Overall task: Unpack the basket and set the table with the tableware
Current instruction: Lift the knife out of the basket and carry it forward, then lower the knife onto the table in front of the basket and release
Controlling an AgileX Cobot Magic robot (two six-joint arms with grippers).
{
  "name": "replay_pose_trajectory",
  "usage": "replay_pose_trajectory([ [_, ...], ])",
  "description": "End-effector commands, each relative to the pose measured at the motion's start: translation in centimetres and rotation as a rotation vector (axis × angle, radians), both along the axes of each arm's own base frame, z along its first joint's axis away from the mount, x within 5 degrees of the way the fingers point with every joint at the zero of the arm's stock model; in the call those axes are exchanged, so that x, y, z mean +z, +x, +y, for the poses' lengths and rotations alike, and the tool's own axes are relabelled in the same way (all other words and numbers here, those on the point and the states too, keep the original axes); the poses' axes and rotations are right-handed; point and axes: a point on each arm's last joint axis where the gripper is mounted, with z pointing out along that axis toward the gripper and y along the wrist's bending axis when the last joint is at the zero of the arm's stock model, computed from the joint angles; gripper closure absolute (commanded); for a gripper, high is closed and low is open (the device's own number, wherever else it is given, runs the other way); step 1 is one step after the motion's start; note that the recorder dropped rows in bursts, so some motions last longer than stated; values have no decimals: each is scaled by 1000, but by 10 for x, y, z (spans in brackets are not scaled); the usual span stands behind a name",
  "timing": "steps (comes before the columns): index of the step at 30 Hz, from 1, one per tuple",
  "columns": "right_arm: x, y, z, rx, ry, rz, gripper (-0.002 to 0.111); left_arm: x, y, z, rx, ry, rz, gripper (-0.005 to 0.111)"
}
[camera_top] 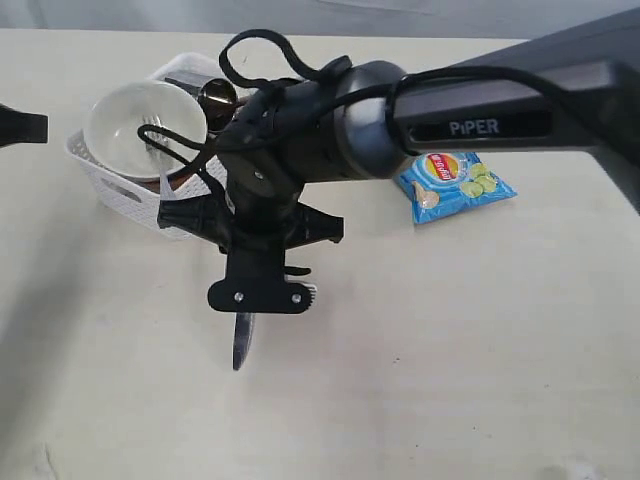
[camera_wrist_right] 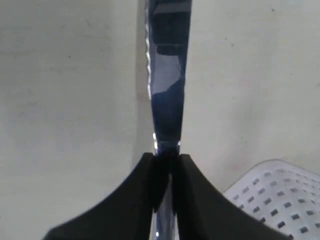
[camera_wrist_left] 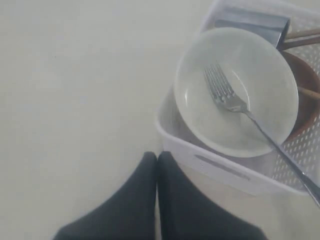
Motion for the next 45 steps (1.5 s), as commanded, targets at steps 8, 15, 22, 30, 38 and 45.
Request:
replay_pose_trajectory([
  [8, -7, 3, 1, 12, 2, -11, 109, 0, -2, 0, 5, -8, 0, 107],
  [15, -1, 2, -1, 9, 3, -13, 109, 0, -2, 0, 5, -8, 0, 107],
  [22, 2, -3, -6, 0, -62, 23, 109, 0, -2, 0, 5, -8, 0, 107],
  [30, 4, -7, -4, 11, -63, 22, 109, 0, -2, 0, 3, -6, 0, 107],
  [38, 8, -17, -3, 9, -94, 46, 109, 0, -1, 0, 3, -6, -4, 107],
  [45, 7, -18, -5, 6, -108, 56, 109, 0, -1, 0, 3, -6, -4, 107],
])
